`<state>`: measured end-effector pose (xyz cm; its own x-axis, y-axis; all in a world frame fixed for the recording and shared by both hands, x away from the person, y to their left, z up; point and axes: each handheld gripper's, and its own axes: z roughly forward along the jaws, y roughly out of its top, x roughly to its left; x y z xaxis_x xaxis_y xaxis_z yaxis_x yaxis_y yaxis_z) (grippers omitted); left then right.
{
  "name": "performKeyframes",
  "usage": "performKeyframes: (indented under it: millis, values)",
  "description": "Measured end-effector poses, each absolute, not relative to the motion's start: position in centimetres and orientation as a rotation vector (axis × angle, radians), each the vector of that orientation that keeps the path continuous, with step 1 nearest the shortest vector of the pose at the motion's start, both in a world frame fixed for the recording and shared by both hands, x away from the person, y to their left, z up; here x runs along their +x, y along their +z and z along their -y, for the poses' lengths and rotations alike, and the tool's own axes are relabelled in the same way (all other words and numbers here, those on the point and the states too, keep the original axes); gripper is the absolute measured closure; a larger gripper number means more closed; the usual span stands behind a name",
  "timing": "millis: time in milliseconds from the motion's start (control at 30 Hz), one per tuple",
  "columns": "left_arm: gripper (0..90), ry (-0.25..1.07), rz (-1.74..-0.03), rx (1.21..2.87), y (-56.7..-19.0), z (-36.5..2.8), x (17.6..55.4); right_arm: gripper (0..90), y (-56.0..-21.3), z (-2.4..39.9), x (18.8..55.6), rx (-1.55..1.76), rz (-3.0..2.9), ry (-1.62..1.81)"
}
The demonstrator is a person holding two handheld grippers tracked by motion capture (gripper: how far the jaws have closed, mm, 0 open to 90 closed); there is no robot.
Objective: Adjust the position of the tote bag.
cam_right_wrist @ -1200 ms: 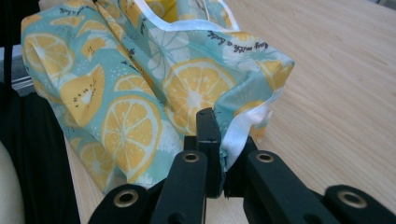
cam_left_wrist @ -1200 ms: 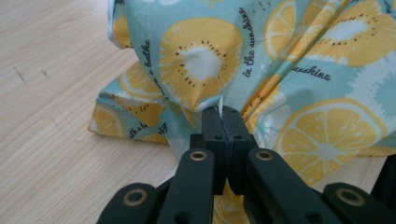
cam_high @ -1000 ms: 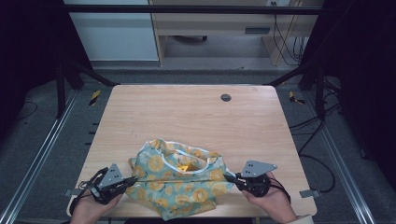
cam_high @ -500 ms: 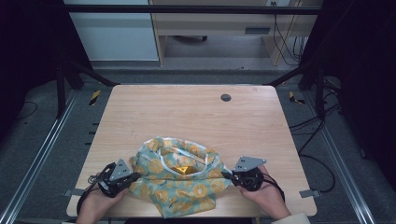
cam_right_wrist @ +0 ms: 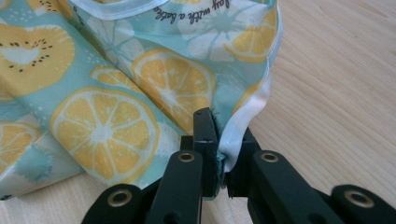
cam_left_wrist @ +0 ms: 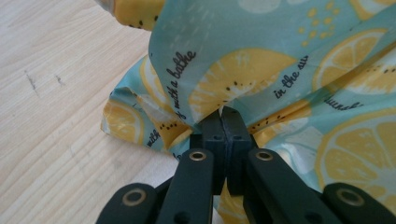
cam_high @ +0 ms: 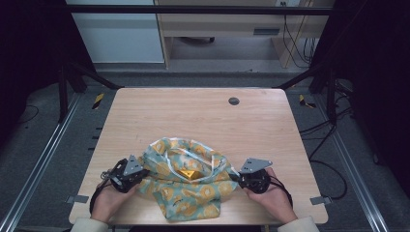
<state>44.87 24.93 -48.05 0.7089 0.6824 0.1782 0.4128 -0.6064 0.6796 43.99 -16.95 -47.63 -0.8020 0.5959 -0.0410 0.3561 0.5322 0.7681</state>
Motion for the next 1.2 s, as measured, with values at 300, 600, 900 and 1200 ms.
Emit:
performKeyframes:
  millis: [300,600,900,1200]
  values:
    - [90.0,0.596,-0.856,2.283,-48.2,-24.5,45.7,83.7,-47.7,17.0,44.6,0.830,-2.433,1.121]
    - [85.7,0.592,-0.878,2.263,-48.2,-24.5,45.7,75.5,-47.7,17.1,44.7,0.862,-2.414,1.100]
    - [44.6,0.593,-0.931,2.156,-46.8,-24.9,44.3,38.3,-46.6,18.4,43.4,0.934,-2.306,1.128]
    - [26.4,0.592,-0.962,2.049,-45.6,-25.9,43.3,17.1,-44.9,18.7,42.3,0.951,-2.229,1.213]
